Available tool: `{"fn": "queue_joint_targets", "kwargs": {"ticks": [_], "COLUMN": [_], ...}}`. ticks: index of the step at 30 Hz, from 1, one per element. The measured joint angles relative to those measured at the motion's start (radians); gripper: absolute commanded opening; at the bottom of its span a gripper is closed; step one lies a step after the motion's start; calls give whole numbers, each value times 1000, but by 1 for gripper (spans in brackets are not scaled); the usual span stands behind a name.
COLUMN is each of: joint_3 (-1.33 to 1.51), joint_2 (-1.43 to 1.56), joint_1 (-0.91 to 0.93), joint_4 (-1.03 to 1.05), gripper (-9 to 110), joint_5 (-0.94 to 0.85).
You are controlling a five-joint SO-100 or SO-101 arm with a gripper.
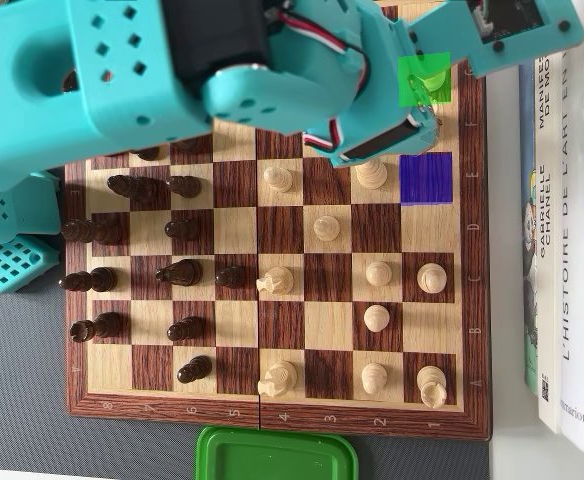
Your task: Play chess
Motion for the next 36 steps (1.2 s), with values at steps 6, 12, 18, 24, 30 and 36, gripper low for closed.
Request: {"fn": "queue_joint_targets", "kwargs": {"ticks": [6,12,18,24,30,36], "joint_3": [0,0,0,0,0,8], "joint_2": [-2,-2,-2,26,55,100], "joint_1": [0,0,0,6,8,9], "joint_4": [0,0,0,0,0,0], "gripper": [16,16,15,15,15,15], "joint_5": [-6,-28,-38,-40,-40,-40]}}
